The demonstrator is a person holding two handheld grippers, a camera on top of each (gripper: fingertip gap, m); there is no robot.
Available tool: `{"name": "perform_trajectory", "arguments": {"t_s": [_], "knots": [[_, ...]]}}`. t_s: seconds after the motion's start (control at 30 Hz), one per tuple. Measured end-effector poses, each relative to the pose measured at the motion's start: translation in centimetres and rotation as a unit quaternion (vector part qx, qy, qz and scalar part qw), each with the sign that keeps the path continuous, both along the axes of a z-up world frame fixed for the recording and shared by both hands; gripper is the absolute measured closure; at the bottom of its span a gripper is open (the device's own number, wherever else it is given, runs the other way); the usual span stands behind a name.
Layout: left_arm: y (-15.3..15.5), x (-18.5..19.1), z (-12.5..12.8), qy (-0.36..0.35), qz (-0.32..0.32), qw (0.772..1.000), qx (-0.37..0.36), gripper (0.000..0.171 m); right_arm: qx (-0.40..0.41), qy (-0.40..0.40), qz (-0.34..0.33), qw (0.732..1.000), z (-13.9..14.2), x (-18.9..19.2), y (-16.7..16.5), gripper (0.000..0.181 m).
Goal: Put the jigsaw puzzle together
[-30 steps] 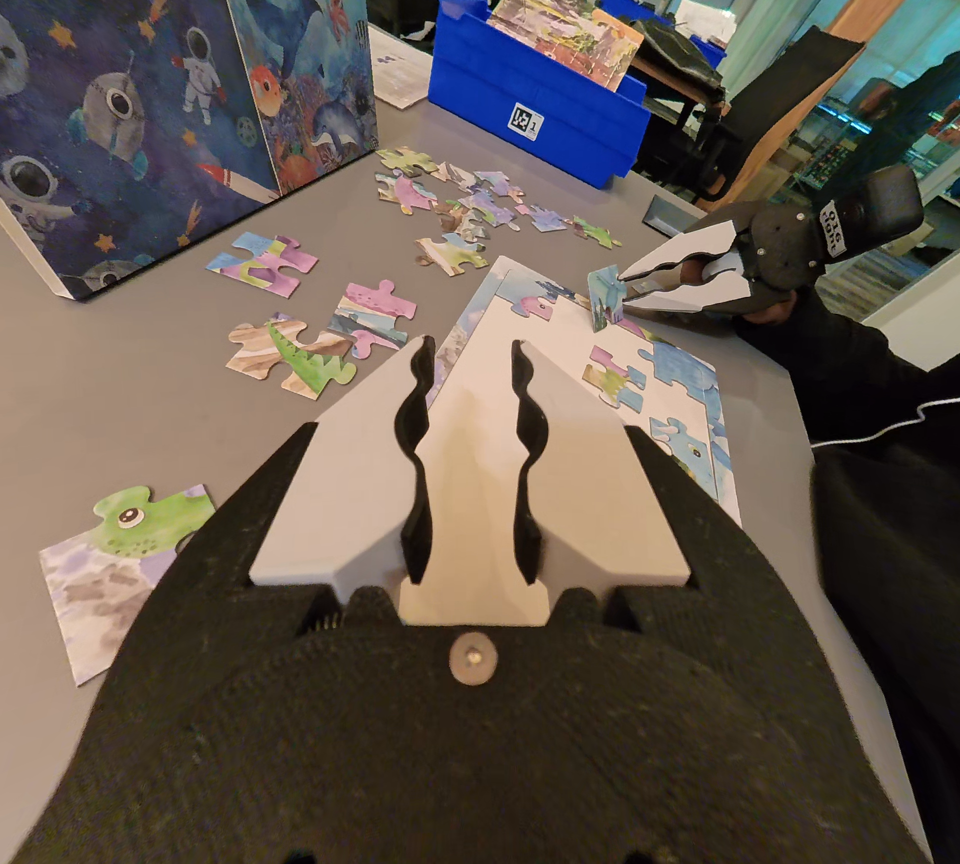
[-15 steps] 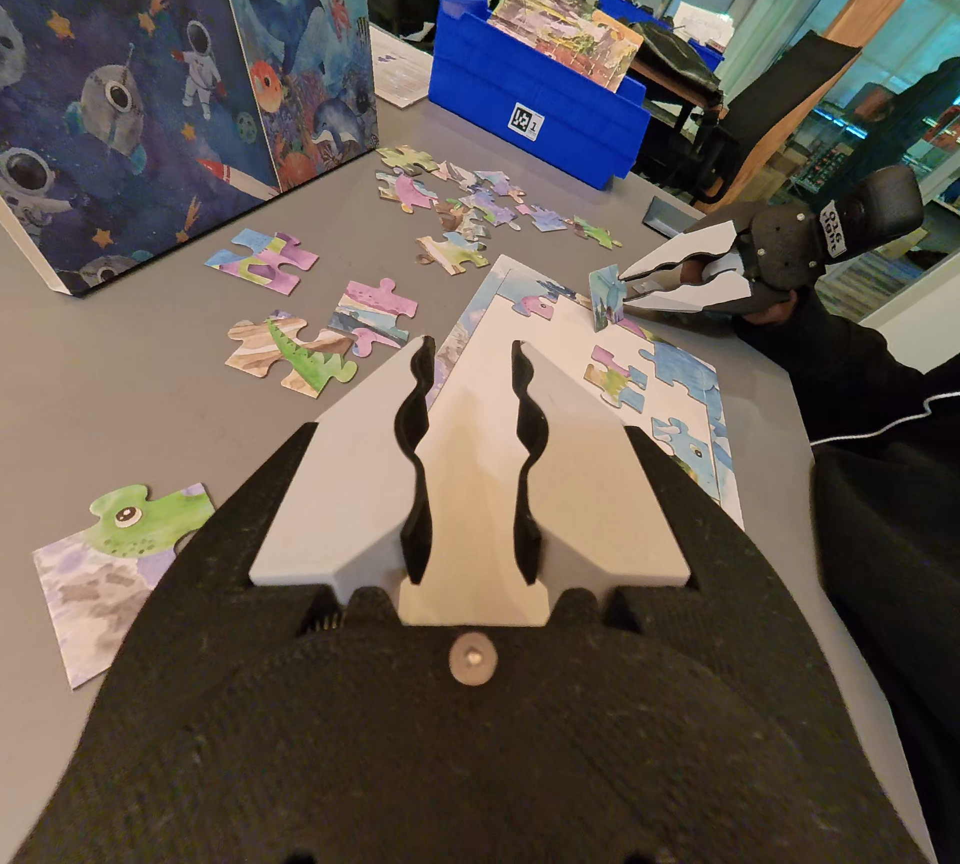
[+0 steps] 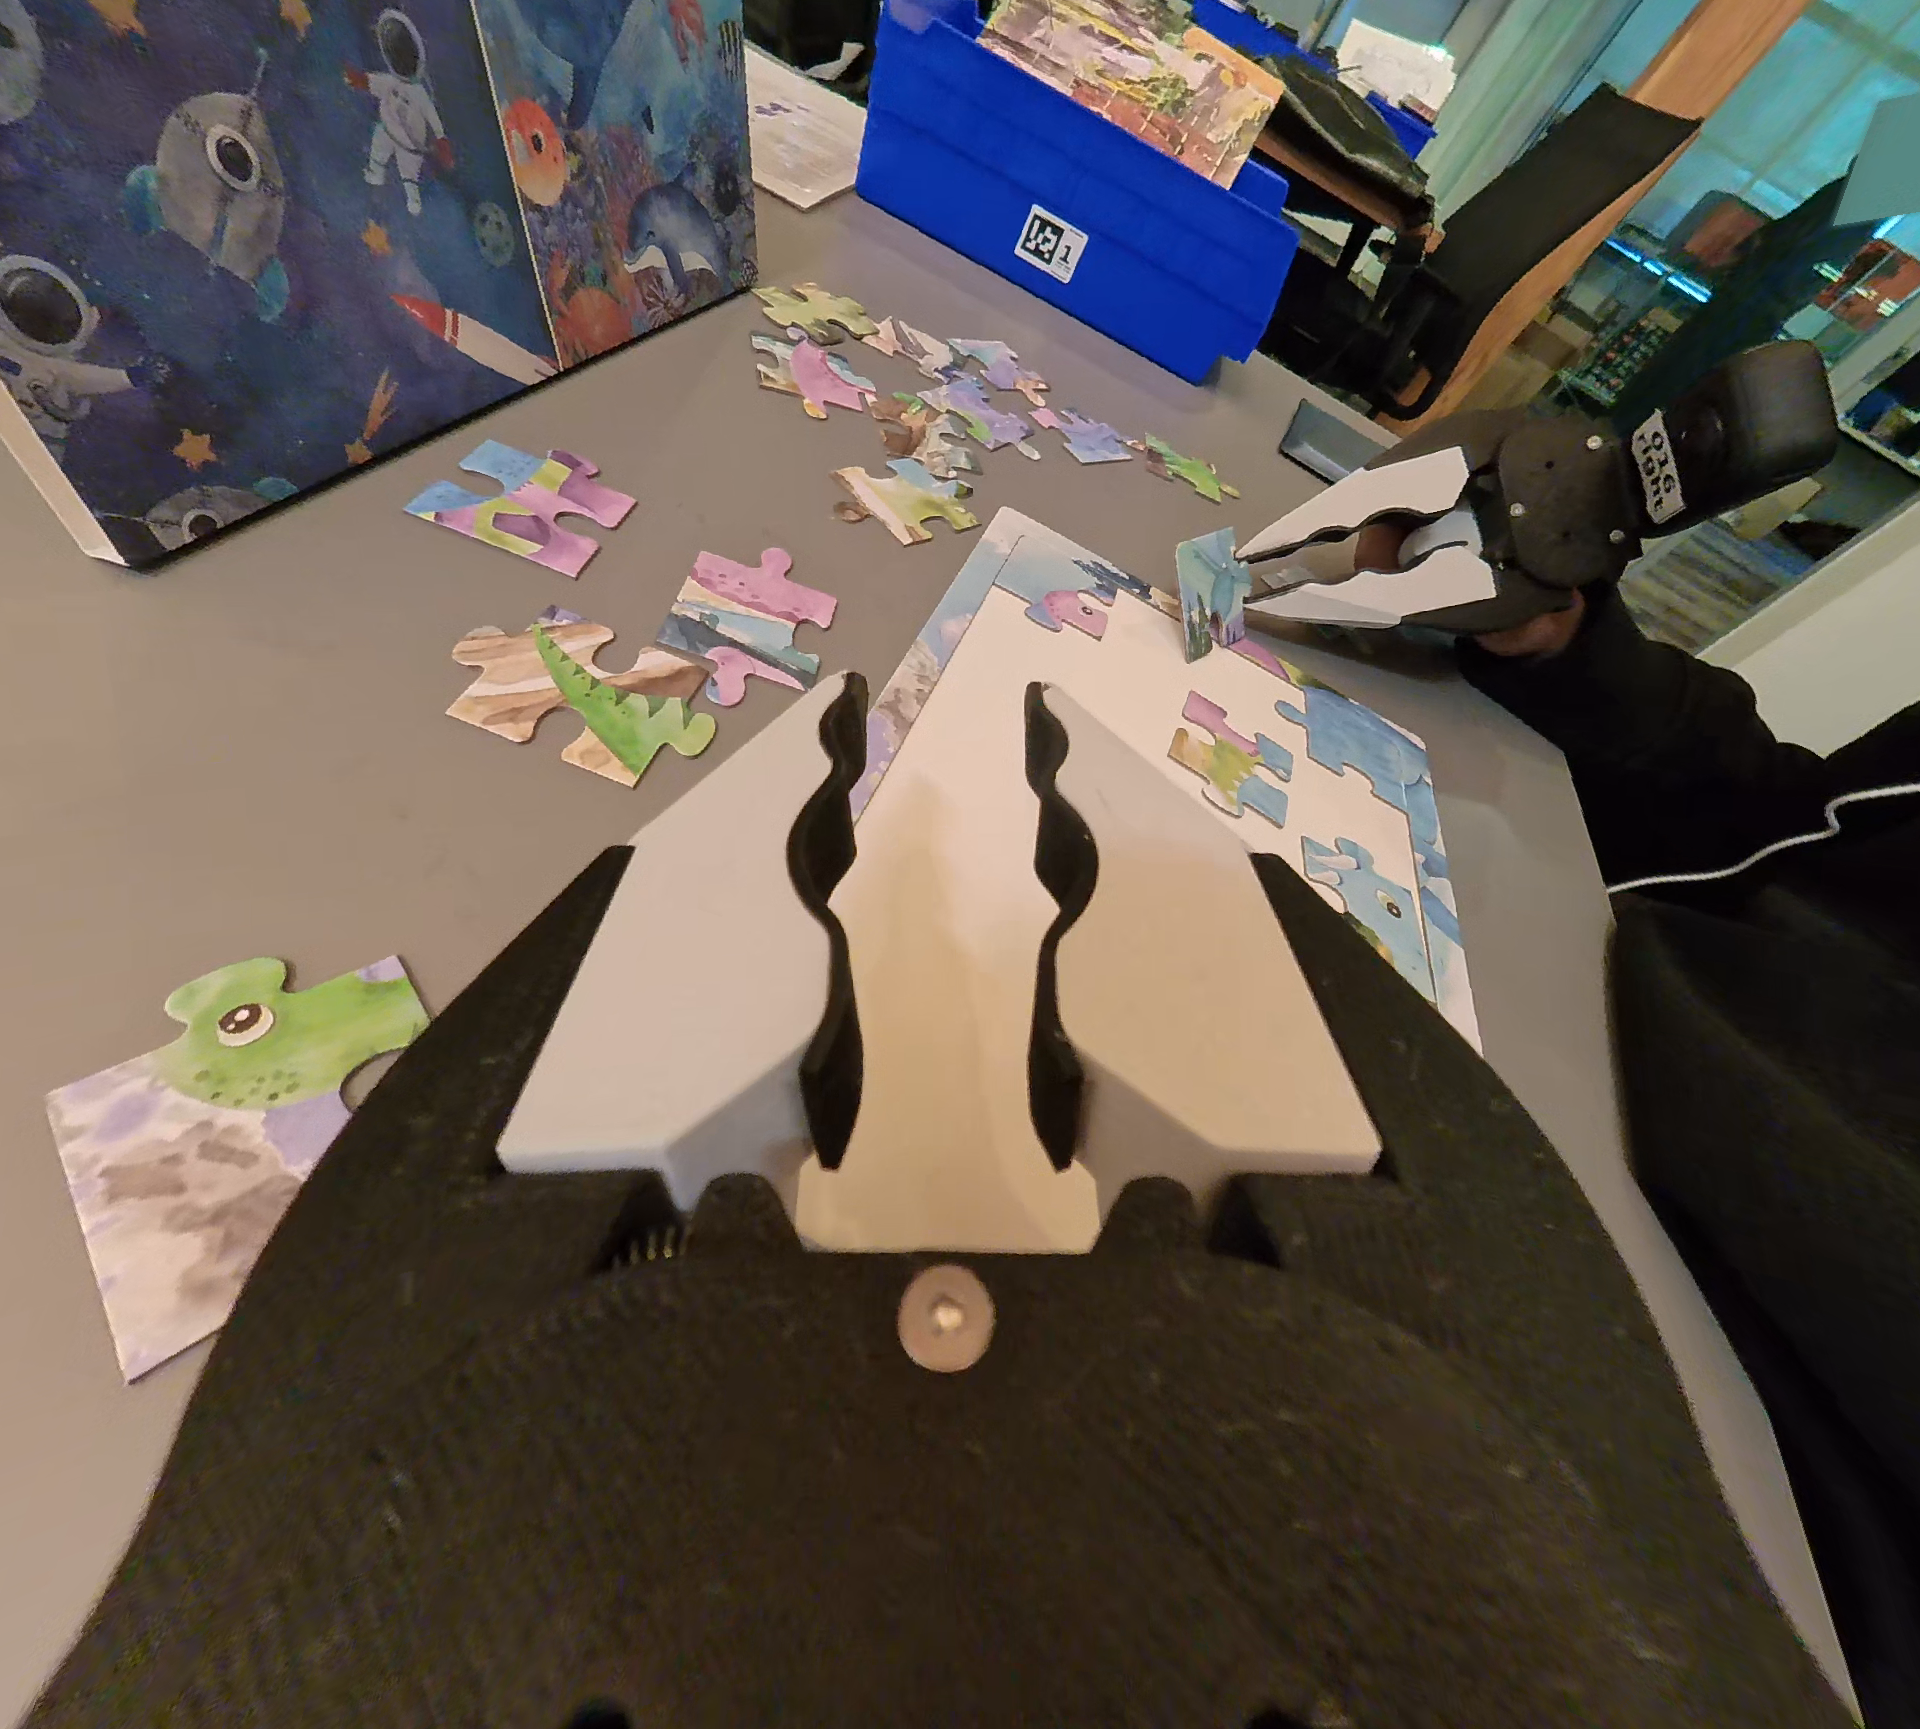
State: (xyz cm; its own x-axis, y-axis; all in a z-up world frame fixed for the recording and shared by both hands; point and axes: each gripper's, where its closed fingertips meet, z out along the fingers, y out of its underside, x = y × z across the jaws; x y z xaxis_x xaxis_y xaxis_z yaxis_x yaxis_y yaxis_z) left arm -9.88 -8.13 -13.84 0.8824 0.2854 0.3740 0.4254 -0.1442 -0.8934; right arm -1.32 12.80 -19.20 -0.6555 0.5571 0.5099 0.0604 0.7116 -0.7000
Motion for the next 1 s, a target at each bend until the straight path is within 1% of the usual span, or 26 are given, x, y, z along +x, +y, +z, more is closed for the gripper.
{"name": "perform_trajectory", "arguments": {"t_s": [0.3, 0.37, 0.5, 0.6, 0.77, 1.0], "knots": [[-0.1, 0.0, 0.2, 0.003, 0.002, 1.000, 0.002, 0.143, 0.002, 0.000, 0.000, 1.000, 0.0, 0.0, 0.0, 0.168], [-0.2, -0.1, 0.6, 0.013, 0.005, 1.000, 0.010, 0.146, 0.002, 0.001, 0.000, 1.000, 0.0, 0.0, 0.0, 0.168], [-1.1, -0.7, 2.2, 0.047, 0.035, 0.998, 0.029, 0.151, -0.007, 0.002, 0.001, 1.000, 0.2, 0.0, 0.0, 0.168], [-1.6, -1.1, 2.7, 0.050, 0.047, 0.997, 0.038, 0.152, -0.024, 0.002, -0.002, 1.000, 0.6, 0.0, 0.1, 0.168], [-1.4, -0.9, 2.7, 0.041, 0.042, 0.997, 0.045, 0.152, -0.067, 0.009, 0.012, 0.998, 2.0, 0.3, -0.8, 0.168], [-1.3, -0.5, 3.3, 0.066, 0.043, 0.996, 0.036, 0.152, -0.067, 0.024, 0.039, 0.997, 2.9, 0.4, -3.1, 0.168]]}}
